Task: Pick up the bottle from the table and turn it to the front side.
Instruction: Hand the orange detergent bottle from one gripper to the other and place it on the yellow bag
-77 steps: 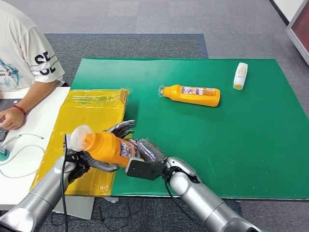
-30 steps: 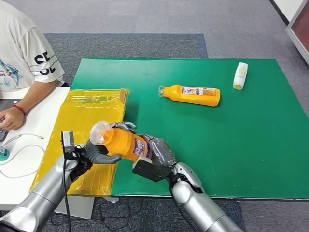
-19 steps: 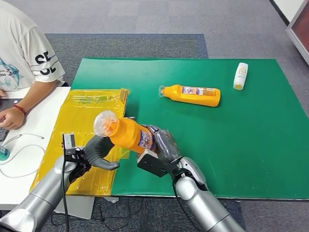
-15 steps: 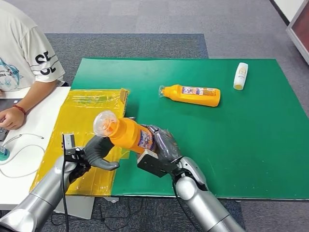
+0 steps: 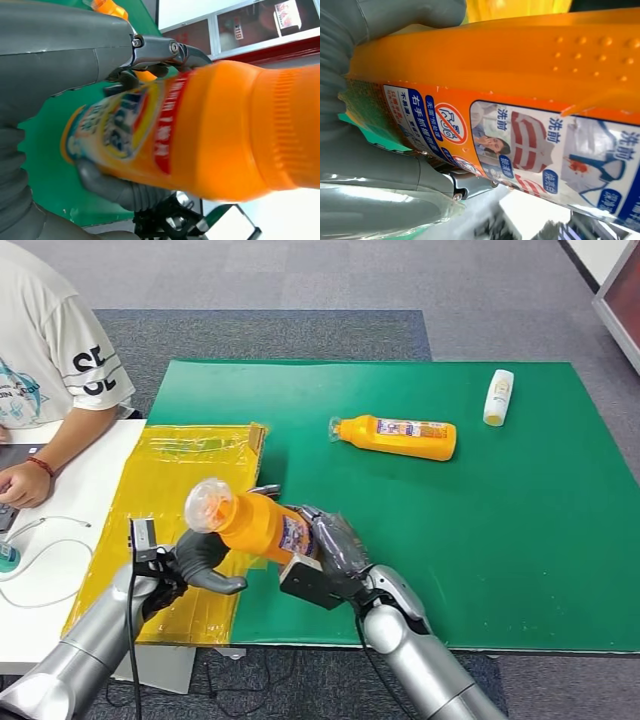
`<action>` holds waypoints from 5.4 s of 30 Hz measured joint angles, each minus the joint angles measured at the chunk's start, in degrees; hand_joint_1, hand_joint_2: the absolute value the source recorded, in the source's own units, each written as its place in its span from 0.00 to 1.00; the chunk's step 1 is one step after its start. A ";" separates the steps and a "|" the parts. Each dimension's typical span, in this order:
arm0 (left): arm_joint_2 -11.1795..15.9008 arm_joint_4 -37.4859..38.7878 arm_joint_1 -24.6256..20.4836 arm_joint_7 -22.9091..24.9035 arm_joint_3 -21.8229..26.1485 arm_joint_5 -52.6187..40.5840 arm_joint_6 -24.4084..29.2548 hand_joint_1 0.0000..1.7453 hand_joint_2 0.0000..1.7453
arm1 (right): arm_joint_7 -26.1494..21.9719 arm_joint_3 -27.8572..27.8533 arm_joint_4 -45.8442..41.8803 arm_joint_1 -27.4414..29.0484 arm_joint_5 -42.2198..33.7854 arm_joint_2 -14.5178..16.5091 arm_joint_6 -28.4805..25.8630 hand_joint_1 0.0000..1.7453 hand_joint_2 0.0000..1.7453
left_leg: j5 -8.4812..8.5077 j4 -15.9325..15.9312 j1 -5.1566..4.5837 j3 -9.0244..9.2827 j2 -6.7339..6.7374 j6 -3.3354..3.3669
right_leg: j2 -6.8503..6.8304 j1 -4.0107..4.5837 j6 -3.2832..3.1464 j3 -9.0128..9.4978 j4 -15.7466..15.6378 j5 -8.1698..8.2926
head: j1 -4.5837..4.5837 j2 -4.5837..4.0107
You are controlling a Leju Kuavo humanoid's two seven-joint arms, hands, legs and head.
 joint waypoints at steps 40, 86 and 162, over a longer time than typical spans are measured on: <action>1.01 0.90 -0.84 0.00 -1.11 0.28 -0.66 1.00 1.00 | -2.22 3.19 10.44 -2.96 -0.98 1.09 0.14 1.00 1.00 | 0.01 0.00 0.00 0.00 0.00 -0.01 | 0.00 0.00 0.00 0.00 0.00 0.00 | -0.01 0.00; 2.50 -0.28 0.33 -0.02 -1.28 0.17 -0.68 1.00 1.00 | -2.53 2.92 -1.83 0.90 -4.43 -0.33 -0.06 0.00 1.00 | 0.01 0.00 0.01 -0.02 0.01 -0.02 | 0.00 0.01 -0.01 -0.03 0.00 0.00 | 0.00 0.00; 10.61 7.55 -26.26 10.61 -26.31 -10.24 10.77 1.00 1.00 | -9.62 -16.36 12.49 -6.29 -28.74 1.81 14.60 0.00 1.00 | 0.37 0.00 0.05 -0.08 0.02 -0.10 | 0.02 0.05 -0.17 -0.18 0.04 0.37 | -0.01 0.00</action>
